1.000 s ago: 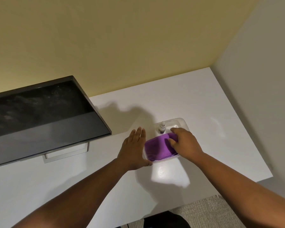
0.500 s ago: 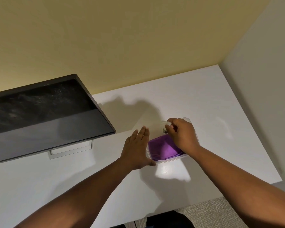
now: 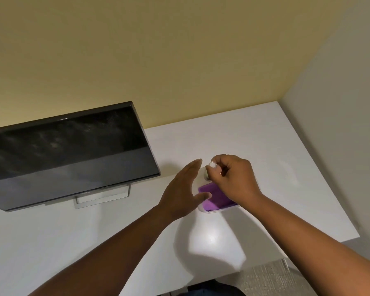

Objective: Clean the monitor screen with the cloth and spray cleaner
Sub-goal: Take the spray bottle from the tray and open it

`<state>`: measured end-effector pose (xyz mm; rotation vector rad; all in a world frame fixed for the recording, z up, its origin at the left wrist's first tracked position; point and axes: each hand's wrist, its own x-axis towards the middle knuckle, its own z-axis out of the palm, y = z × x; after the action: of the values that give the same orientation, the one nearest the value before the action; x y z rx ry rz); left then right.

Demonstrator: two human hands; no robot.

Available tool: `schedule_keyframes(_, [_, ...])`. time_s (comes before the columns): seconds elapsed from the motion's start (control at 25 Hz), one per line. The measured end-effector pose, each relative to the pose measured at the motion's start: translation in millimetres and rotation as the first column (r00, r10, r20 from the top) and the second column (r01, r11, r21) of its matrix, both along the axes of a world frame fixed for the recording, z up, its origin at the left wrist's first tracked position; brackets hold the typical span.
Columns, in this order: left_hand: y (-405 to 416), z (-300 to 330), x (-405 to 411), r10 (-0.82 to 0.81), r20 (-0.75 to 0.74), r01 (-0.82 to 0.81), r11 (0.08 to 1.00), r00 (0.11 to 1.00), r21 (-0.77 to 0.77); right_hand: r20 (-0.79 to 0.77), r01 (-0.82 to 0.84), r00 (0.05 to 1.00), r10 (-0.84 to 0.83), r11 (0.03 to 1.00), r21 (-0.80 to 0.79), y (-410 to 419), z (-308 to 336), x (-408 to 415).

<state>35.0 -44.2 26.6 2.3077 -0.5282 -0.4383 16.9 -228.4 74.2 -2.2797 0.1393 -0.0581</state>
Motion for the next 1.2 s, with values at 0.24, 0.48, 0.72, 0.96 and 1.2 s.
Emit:
schedule_keyframes(0.24, [56,43,-7,0.117,0.009,-0.113,0.972,0.993,-0.205,0.063,-0.069,0.996,0.063,0.992,0.101,69,37,-8])
schedule_keyframes(0.48, [118,52,-17,0.203,-0.092,-0.220,0.937,0.975,-0.273,0.157,-0.175,0.976,0.148,0.968,0.181,129,34,-19])
schedule_keyframes(0.72, [156,57,-25,0.223,-0.347,-0.355,0.853,0.911,-0.382,-0.125,-0.345,0.905,0.407,0.873,0.346,166,6,-39])
schedule_keyframes(0.96, [167,65,-33,0.249,-0.345,-0.387,0.818,0.905,-0.425,-0.231,-0.304,0.894,0.384,0.899,0.315,187,1,-35])
schedule_keyframes(1.2, [166,63,-27,0.203,-0.639,-0.633,0.527,0.742,-0.567,-0.253,-0.253,0.902,0.349,0.904,0.345,189,-2,-36])
